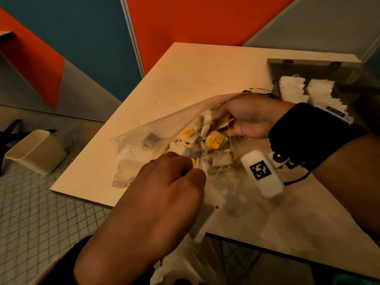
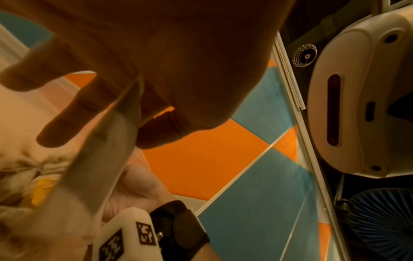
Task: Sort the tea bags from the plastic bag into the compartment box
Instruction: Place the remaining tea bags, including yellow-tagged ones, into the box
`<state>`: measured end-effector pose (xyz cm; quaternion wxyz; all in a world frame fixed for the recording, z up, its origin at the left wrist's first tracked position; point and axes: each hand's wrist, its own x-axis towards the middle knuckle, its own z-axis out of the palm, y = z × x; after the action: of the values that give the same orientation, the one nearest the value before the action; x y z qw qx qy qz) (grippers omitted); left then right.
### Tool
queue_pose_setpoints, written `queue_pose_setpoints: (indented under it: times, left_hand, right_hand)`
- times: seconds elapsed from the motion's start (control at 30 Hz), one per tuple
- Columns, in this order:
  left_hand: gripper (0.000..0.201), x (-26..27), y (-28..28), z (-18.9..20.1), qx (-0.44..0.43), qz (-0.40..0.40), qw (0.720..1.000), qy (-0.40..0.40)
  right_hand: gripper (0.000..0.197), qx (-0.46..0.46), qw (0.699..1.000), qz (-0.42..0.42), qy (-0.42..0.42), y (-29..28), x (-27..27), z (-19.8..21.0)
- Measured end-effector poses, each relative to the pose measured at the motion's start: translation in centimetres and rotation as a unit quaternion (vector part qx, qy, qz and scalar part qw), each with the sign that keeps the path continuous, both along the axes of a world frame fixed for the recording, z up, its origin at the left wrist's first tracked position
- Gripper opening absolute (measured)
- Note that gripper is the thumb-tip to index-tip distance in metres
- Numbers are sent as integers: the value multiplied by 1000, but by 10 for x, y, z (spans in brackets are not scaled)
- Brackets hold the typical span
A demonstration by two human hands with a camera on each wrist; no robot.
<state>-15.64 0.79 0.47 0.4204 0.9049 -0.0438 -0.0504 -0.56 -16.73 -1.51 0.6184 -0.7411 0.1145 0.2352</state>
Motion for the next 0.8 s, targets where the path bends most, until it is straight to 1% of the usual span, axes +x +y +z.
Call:
queue_pose_setpoints:
  times: [0.03, 0.07, 0.1, 0.17, 0.2, 0.23, 0.3, 0.33, 0.4, 0.47, 0.57, 0.6, 0.67, 0.7, 0.73, 0.8]
  left_hand:
    - [52, -1, -2, 2, 3, -12, 1000, 0]
    - [53, -1, -2, 4, 6, -13, 1000, 18]
    - [53, -1, -3, 5, -5, 4, 999, 47]
    - [51, -1, -4, 7, -22, 25, 997, 76]
    - [49, -2, -4, 8, -22, 26, 996, 80]
    - [47, -2, -5, 8, -18, 22, 996, 84]
    - [45, -3, -5, 9, -15, 18, 996, 87]
    - [47, -4, -6, 9, -13, 17, 996, 87]
    - [50, -4, -6, 9, -6, 21, 996, 85]
    - [50, -4, -5, 9, -3, 17, 996, 85]
    - [47, -4, -6, 8, 0, 6, 997, 72]
    - [46, -4, -7, 7, -1, 6, 998, 63]
    - [38, -4, -8, 6, -10, 12, 999, 45]
    - [35, -4, -9, 6, -17, 13, 999, 40]
    - [32, -5, -9, 6, -20, 11, 999, 35]
    - [29, -5, -8, 4, -13, 5, 1000, 20]
  right_hand:
    - [36, 0, 1000, 9, -10, -1, -2, 2]
    - [34, -29, 999, 25, -29, -3, -3, 3]
    - [32, -81, 994, 43, -58, -3, -5, 3]
    - [38, -194, 971, 72, -117, -2, -12, 4]
    - [41, -247, 953, 96, -147, -1, -16, 5]
    - [42, -302, 928, 132, -174, -1, -19, 6]
    - [38, -401, 865, 205, -220, -1, -27, 7]
    - [37, -430, 841, 229, -236, -1, -32, 8]
    - [36, -452, 819, 253, -249, -3, -42, 13]
    - [42, -459, 808, 278, -242, -7, -52, 18]
    - [72, -468, 792, 344, -188, -13, -61, 18]
    - [81, -462, 791, 360, -176, -12, -61, 13]
    - [89, -449, 792, 376, -173, -12, -59, -1]
    - [88, -451, 787, 381, -179, -11, -57, -8]
    - [80, -458, 783, 376, -188, -11, -56, -12]
    - [56, -469, 782, 354, -207, -10, -52, -16]
